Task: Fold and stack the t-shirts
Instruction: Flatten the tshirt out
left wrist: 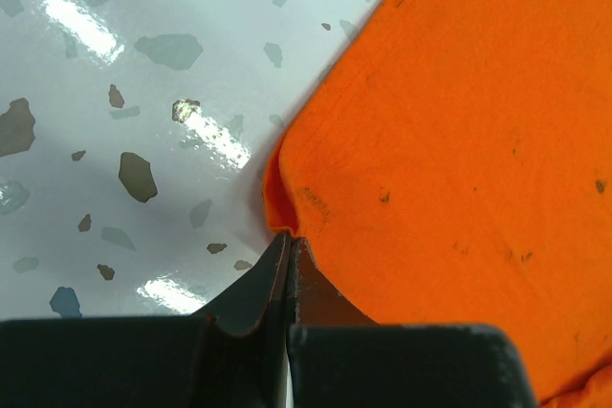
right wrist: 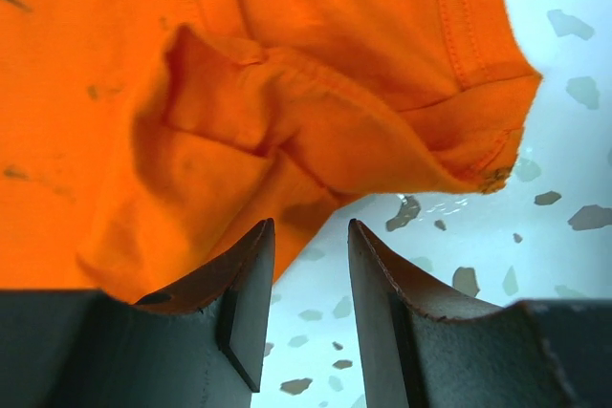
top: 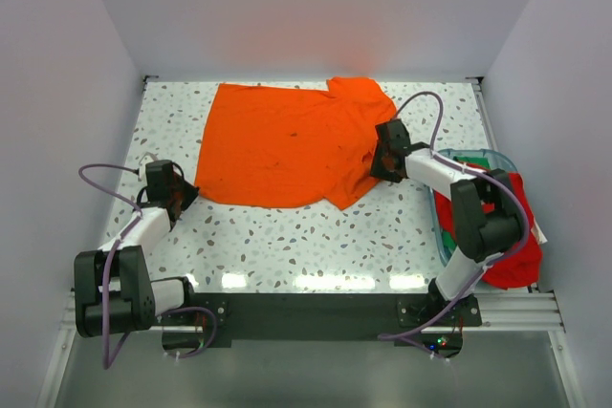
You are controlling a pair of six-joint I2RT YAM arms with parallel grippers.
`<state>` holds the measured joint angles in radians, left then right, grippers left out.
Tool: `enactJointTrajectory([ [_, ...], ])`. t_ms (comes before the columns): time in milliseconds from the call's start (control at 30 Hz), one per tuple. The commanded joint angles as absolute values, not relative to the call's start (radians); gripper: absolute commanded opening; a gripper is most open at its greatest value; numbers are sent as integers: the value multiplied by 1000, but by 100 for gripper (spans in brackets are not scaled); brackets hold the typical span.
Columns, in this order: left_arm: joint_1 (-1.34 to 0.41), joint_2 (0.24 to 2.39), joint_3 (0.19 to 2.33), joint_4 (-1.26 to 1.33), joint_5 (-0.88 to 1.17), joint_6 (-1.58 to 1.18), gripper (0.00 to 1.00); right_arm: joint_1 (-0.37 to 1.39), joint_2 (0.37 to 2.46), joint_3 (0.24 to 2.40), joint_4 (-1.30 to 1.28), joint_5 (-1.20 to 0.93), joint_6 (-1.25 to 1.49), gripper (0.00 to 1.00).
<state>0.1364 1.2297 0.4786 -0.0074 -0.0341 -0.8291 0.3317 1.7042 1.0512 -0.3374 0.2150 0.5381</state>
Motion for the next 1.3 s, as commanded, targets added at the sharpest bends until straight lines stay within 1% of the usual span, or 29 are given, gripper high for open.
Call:
enactJointTrajectory([
  [0, 140, 1227, 500, 29, -46, -841, 0, 324, 1713, 1080, -307, 258, 512, 41],
  [233, 141, 1227, 499, 28, -46, -839, 0, 322, 1743, 1077, -272, 253, 499, 42],
  [300, 140, 1229, 499, 29, -46, -841, 0, 319, 1758, 1081, -256, 247, 500, 42],
  [400, 140, 1227, 497, 28, -46, -842, 0, 319, 1784, 1092, -249, 236, 506, 39],
  [500, 141, 1226, 497, 23, -49, -839, 0, 319, 1778, 1080, -245, 213, 526, 29],
  [533, 141, 1224, 497, 21, -48, -841, 0, 319, 1761, 1071, -242, 212, 529, 22],
  [700, 140, 1207, 489, 6, -61, -839, 0, 321, 1669, 994, -291, 221, 555, 9],
  [733, 140, 1200, 489, 2, -64, -839, 0, 319, 1620, 976, -298, 218, 561, 6],
  [833, 141, 1186, 485, -33, -77, -838, 0, 319, 1539, 891, -327, 212, 578, 4],
  [1067, 141, 1149, 473, -71, -100, -828, 0, 319, 1209, 652, -414, 146, 630, 4],
  [1200, 140, 1126, 448, -72, -100, -825, 0, 319, 1088, 594, -457, 138, 641, 12],
  [1267, 140, 1120, 433, -77, -95, -827, 0, 319, 1078, 594, -474, 133, 644, 12],
])
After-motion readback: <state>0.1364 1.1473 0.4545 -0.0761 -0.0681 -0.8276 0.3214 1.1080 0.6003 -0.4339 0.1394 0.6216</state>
